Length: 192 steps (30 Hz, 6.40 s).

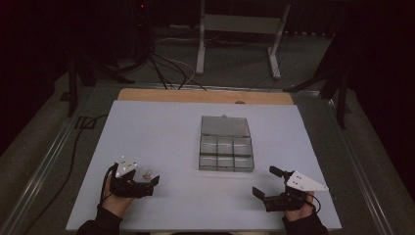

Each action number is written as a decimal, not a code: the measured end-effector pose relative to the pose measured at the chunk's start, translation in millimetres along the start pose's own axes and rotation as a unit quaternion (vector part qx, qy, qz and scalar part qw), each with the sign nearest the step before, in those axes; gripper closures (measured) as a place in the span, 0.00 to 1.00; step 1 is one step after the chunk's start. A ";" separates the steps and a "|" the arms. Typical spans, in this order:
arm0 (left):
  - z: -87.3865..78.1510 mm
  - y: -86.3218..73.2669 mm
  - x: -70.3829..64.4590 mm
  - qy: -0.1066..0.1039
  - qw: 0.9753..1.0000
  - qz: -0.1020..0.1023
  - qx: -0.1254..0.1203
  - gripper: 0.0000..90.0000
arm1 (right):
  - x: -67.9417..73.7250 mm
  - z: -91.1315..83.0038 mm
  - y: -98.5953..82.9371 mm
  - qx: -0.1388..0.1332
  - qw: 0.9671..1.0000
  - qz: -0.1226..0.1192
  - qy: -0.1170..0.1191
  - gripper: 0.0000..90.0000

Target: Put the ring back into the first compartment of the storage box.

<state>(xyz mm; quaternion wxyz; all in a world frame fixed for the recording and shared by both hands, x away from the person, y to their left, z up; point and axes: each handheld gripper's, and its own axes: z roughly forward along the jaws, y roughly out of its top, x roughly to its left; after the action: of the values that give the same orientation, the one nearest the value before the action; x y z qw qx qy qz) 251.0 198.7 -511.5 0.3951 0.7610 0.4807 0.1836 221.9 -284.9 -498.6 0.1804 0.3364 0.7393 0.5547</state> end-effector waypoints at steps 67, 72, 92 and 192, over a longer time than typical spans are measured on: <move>26.3 0.6 -4.6 0.046 0.994 0.057 0.086 0.77 | -0.2 0.0 -0.1 0.003 1.000 -0.004 -0.002 0.00; 26.1 0.5 -6.5 0.048 0.993 0.061 0.086 0.78 | -0.5 -0.4 -0.1 0.003 1.000 -0.003 -0.003 0.00; 16.1 7.0 -9.1 0.033 0.995 0.065 0.074 0.80 | -0.8 -0.7 0.2 0.001 1.000 -0.002 -0.004 0.00; 62.7 113.2 -71.1 -0.194 0.960 0.197 0.042 0.83 | -1.2 -0.4 -1.0 0.002 1.000 -0.001 -0.007 0.00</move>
<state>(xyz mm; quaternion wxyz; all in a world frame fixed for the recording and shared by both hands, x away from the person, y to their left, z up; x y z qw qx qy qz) 325.3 84.2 -455.3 0.4045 0.8775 0.2425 0.0870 222.1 -286.1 -499.5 0.1851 0.3398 0.7395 0.5509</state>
